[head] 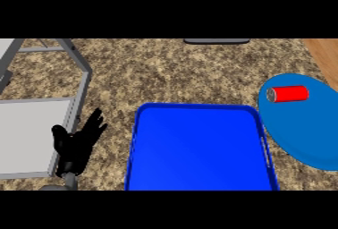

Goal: Pick the can from the tray and place it in the plate

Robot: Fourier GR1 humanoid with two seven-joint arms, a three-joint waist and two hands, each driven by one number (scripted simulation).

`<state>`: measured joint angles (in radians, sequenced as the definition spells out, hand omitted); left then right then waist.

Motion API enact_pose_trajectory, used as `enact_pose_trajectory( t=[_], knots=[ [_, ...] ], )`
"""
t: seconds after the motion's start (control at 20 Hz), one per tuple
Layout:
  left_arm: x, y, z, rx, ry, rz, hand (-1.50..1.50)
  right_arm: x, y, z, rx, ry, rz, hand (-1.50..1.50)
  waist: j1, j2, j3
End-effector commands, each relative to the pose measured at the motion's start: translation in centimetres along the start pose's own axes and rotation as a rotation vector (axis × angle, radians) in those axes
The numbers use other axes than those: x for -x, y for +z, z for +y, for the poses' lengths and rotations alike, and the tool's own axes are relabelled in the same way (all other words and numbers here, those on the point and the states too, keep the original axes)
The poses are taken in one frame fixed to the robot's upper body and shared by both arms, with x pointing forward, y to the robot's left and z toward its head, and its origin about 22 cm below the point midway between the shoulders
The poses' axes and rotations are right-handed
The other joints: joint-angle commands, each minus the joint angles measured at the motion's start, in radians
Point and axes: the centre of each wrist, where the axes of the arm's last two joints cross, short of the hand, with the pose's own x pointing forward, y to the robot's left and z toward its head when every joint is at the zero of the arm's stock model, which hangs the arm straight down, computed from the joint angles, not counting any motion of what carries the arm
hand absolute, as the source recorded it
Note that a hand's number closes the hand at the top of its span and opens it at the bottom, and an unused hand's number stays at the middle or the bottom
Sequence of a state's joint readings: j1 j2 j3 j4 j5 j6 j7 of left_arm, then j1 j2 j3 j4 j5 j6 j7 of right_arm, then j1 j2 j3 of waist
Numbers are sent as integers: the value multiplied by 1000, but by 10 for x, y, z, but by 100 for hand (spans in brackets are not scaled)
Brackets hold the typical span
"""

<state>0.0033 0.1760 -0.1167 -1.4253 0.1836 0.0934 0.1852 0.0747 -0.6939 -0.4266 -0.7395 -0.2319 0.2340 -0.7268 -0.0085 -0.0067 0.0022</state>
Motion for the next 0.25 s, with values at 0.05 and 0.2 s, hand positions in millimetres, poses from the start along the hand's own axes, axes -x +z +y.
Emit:
enact_pose_trajectory(
  t=[0.05,0.2],
  knots=[
    [23,13,6,-6,0,18,0,-15,15,-12,-5,39,18,-150,3,5,-4],
    [13,-1,-9,-13,5,40,0,12,54,4,-1,26,28,-150,2,6,-3]
  ],
)
